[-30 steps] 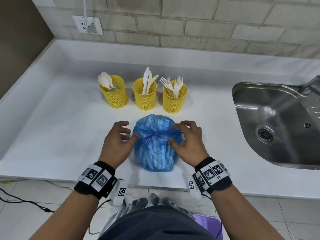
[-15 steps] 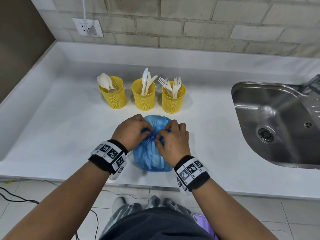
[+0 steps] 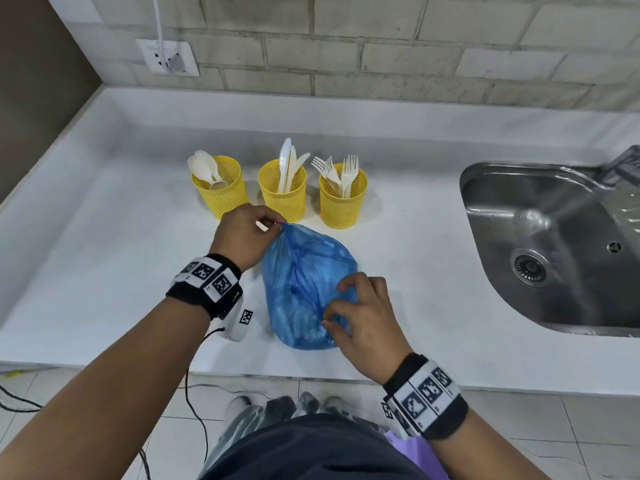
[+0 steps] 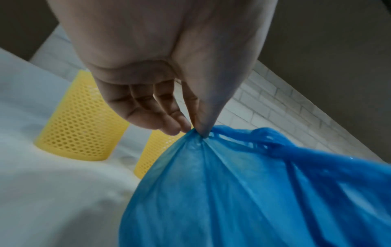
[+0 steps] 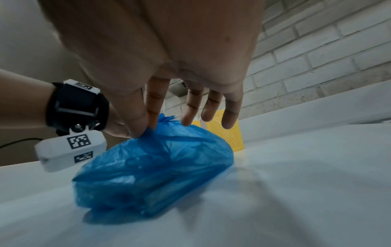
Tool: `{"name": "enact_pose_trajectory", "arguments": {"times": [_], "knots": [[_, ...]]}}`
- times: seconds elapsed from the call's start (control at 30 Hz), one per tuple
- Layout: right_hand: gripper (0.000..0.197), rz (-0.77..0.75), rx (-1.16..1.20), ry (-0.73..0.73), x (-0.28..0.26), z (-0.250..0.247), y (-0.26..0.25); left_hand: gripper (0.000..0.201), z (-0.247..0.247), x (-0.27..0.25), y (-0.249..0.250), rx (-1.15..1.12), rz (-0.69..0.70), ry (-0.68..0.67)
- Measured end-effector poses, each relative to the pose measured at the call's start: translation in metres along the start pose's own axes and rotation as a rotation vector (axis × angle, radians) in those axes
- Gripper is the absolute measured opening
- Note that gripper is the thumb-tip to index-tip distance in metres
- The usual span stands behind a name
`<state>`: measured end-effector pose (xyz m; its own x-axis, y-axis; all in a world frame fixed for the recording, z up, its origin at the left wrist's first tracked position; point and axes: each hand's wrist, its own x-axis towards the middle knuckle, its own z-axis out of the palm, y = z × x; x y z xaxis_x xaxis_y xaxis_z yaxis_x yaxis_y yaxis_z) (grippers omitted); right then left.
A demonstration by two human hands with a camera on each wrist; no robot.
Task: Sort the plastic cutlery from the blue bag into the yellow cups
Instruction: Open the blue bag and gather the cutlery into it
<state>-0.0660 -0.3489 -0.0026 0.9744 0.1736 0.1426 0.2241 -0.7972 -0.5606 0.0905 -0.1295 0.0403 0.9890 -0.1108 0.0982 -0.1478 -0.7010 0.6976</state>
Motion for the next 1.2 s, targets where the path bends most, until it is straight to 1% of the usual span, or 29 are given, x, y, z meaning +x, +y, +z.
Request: {"name": "enact_pose_trajectory", "arguments": {"times": [0.07,0.17,0.23,0.3,0.33,0.4,0.43,0.47,0.5,0.57,0.67,0.7,0.77,0.83,0.87,0.93,1.0,1.07,1.2], "knots": [[0.006,-0.008,0.012,-0.018,-0.011,-0.001,0.006,0.012,-0.001,0.0,-0.001,-0.039,-0.062,0.041],[0.006,-0.014,0.012,-0.037,-0.023,-0.002,0.016,0.011,0.0,-0.002,-0.003,-0.055,-0.12,0.074],[0.006,-0.009,0.003,-0.045,-0.026,-0.002,0.02,0.01,0.002,-0.004,-0.005,-0.045,-0.144,0.078],[0.01,0.009,0.009,-0.045,-0.023,-0.003,0.02,0.011,0.003,-0.005,-0.005,-0.03,-0.152,0.049],[0.012,0.017,0.016,-0.041,-0.021,-0.005,0.018,0.016,0.004,-0.006,-0.004,-0.025,-0.142,0.012],[0.022,0.023,0.032,-0.029,-0.012,-0.009,0.012,0.042,0.005,-0.01,-0.001,0.006,-0.073,-0.1],[0.029,0.021,0.036,-0.023,-0.007,-0.01,0.008,0.055,0.005,-0.012,0.001,0.057,-0.012,-0.145],[0.035,0.016,0.036,-0.014,0.0,-0.012,0.004,0.063,0.005,-0.015,0.003,0.136,0.057,-0.174],[0.04,0.011,0.033,-0.005,0.006,-0.012,0.0,0.065,0.006,-0.018,0.004,0.219,0.127,-0.19],[0.046,-0.002,0.016,0.002,0.02,-0.012,-0.007,0.055,0.008,-0.023,0.01,0.325,0.211,-0.211],[0.054,0.004,-0.039,-0.042,0.037,-0.006,-0.016,0.033,0.01,-0.031,0.019,0.379,0.291,-0.202],[0.055,0.018,-0.057,-0.067,0.04,-0.002,-0.018,0.031,0.011,-0.034,0.022,0.388,0.31,-0.193],[0.055,0.053,-0.087,-0.12,0.044,0.006,-0.02,0.035,0.012,-0.036,0.022,0.41,0.34,-0.191],[0.05,0.071,-0.114,-0.153,0.044,0.013,-0.02,0.039,0.013,-0.037,0.018,0.442,0.354,-0.224],[0.045,0.074,-0.119,-0.16,0.043,0.015,-0.02,0.037,0.012,-0.038,0.018,0.465,0.354,-0.246],[0.029,0.065,-0.103,-0.133,0.041,0.017,-0.019,0.03,0.011,-0.038,0.015,0.496,0.352,-0.267],[0.014,0.051,-0.082,-0.087,0.039,0.018,-0.017,0.021,0.009,-0.037,0.015,0.487,0.355,-0.243],[0.008,0.046,-0.06,-0.07,0.035,0.017,-0.017,0.015,0.008,-0.035,0.015,0.458,0.342,-0.22],[0.003,0.027,0.007,-0.024,0.025,0.008,-0.019,0.01,0.007,-0.029,0.012,0.376,0.331,-0.161]]}}
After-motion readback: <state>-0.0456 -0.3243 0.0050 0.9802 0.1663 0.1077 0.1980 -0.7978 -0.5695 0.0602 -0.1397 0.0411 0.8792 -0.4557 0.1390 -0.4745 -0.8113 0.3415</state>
